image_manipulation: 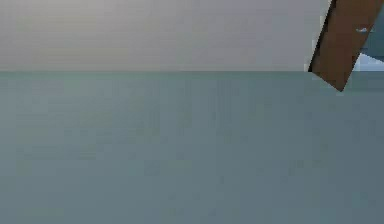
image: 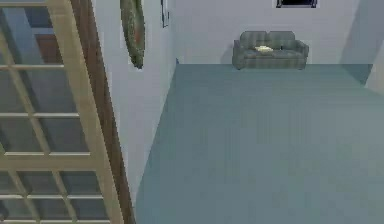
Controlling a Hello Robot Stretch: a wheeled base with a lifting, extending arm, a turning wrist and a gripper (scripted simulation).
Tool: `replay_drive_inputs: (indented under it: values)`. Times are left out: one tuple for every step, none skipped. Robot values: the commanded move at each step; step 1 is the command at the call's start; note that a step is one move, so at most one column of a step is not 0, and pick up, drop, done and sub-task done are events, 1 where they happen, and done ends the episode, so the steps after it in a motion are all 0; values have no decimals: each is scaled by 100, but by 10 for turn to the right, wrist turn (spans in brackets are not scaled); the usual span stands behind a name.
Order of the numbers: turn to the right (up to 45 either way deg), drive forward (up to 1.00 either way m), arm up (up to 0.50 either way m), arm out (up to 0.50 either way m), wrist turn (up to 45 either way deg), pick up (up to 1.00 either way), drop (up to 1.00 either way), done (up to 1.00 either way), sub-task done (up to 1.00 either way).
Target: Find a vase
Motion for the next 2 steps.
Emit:
replay_drive_inputs:
  values:
    - [360, 0, 0, 0, 0, 0, 0, 0, 0]
    - [0, 100, 0, 0, 0, 0, 0, 0, 0]
